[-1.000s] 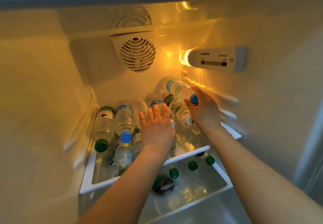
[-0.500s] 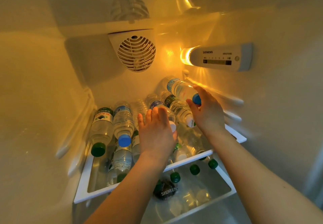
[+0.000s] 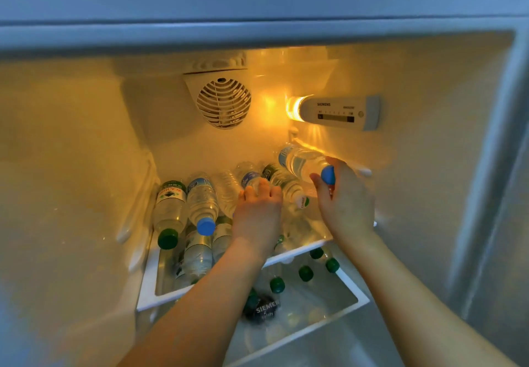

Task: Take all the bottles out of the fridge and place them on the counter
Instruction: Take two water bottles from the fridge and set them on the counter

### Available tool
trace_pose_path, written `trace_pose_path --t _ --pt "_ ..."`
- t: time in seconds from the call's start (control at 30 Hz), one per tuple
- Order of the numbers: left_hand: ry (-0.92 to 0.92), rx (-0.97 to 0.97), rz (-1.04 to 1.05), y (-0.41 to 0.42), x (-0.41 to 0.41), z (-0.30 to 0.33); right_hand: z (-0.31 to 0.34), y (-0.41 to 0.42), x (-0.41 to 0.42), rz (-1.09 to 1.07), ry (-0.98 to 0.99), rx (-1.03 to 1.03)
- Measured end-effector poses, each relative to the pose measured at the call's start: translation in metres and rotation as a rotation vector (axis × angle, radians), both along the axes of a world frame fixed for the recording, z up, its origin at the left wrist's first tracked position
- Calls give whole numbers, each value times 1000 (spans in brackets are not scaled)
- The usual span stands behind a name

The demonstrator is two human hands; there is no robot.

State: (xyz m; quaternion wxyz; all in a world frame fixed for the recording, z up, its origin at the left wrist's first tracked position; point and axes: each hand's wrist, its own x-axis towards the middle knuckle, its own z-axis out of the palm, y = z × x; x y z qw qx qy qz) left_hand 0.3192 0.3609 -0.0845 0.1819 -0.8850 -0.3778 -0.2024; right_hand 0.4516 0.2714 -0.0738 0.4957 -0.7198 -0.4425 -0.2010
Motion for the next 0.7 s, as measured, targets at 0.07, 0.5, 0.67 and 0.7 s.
trace_pose_path --t 0.07,0.5,0.67,0.7 --pt "50 30 -10 -8 0 3 10 -19 -2 16 -12 -10" --pt "63 82 -113 -66 -36 37 55 -99 -24 3 -184 -153" --pt "-59 139 -151 -89 -41 63 69 -115 -26 3 -223 -191" --pt "-86 148 -157 -93 -41 66 71 -117 -26 3 -232 -205"
